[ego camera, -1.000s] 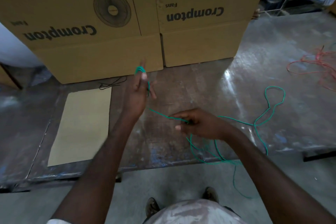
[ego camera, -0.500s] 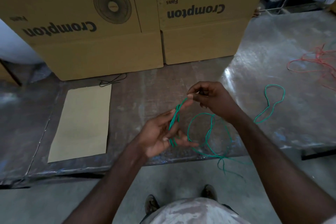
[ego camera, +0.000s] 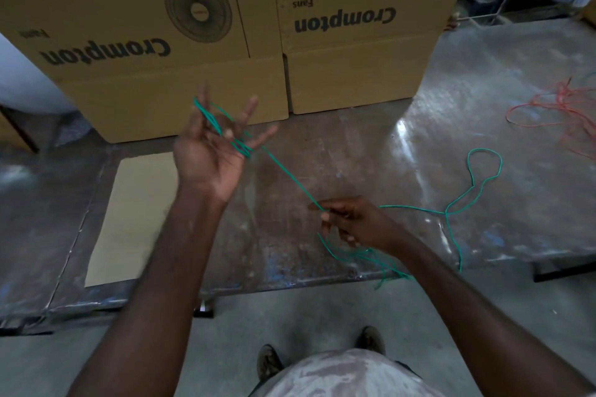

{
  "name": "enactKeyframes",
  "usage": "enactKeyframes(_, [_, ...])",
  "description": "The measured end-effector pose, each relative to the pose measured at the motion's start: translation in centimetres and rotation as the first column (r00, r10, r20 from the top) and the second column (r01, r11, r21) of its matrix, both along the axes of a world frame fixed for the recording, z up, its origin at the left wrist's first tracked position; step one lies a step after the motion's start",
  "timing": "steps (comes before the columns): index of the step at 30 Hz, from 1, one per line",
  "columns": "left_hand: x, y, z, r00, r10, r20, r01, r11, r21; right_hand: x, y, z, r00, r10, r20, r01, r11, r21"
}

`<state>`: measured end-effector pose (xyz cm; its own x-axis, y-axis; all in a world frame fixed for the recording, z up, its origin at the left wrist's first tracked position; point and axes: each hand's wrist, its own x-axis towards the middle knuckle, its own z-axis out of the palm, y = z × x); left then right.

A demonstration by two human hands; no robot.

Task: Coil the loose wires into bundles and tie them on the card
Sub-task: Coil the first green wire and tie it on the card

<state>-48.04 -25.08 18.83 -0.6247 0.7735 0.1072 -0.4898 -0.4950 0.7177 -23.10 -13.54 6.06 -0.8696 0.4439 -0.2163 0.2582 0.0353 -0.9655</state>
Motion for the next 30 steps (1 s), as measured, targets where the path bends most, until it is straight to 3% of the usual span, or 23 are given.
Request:
enactKeyframes(3, [-3.2,0.7,0.6,0.965,0.228,-0.133,-0.242,0.965,-0.103,0.4,-1.0,-0.1,0.995,0.088,0.054,-0.092,0.994,0.065])
enactKeyframes(4, [-4.2,0.9,0.1,0.924,0.284,-0.257,-0.326,0.935,-0.141,0.6,-1.2,0.1,0.992,0.115,0.056,-0.119,0.99,0.079])
enactKeyframes(6, [-5.7,1.0,-1.9,0.747,0.279,-0.604,-0.477,0.857,-0.194,0.8,-1.1,0.9,0.986,0.156,0.064,-0.163,0.98,0.115])
enactKeyframes(8, [-5.7,0.7,-4.9,0.547,0.04,-0.836,-0.536,0.783,-0.314,0.8,-0.5,2.2,0.983,0.175,0.056,-0.182,0.967,0.175])
enactKeyframes(9, [-5.1,0.3,-6.2,0.458,-0.123,-0.88,-0.548,0.741,-0.388,0.8,-0.1,3.0,0.984,0.172,0.04,-0.176,0.96,0.219])
enactKeyframes(10, [-4.2,-0.1,-7.6,0.382,-0.275,-0.882,-0.549,0.7,-0.456,0.7,0.5,3.6,0.988,0.151,0.018,-0.15,0.947,0.283])
enactKeyframes(12, [-1.4,-1.3,-9.9,0.333,-0.499,-0.8,-0.496,0.629,-0.599,0.8,2.0,4.6,0.998,0.058,-0.034,-0.039,0.914,0.403])
enactKeyframes(15, [3.1,-2.7,-12.3,0.434,-0.627,-0.647,-0.312,0.569,-0.761,0.9,4.0,5.6,0.986,-0.12,-0.114,0.164,0.805,0.57])
enactKeyframes(17, [5.6,-3.2,-12.8,0.571,-0.671,-0.473,-0.038,0.554,-0.832,0.8,4.8,5.8,0.969,-0.199,-0.144,0.245,0.751,0.613])
enactKeyframes(20, [9.3,-4.2,-11.1,0.692,-0.709,-0.136,0.442,0.564,-0.698,0.5,5.1,5.8,0.945,-0.26,-0.197,0.326,0.71,0.625])
enactKeyframes(22, [10.5,-4.9,-9.0,0.679,-0.734,0.009,0.614,0.562,-0.554,0.3,5.2,5.5,0.946,-0.258,-0.195,0.322,0.706,0.631])
enactKeyframes(25, [10.6,-5.3,-7.0,0.702,-0.708,0.079,0.682,0.636,-0.36,0.1,4.9,4.3,0.967,-0.221,-0.13,0.252,0.723,0.643])
enactKeyframes(30, [8.7,-3.7,-4.7,0.851,-0.514,0.109,0.525,0.829,-0.194,0.3,3.4,2.8,0.992,-0.127,0.003,0.099,0.79,0.605])
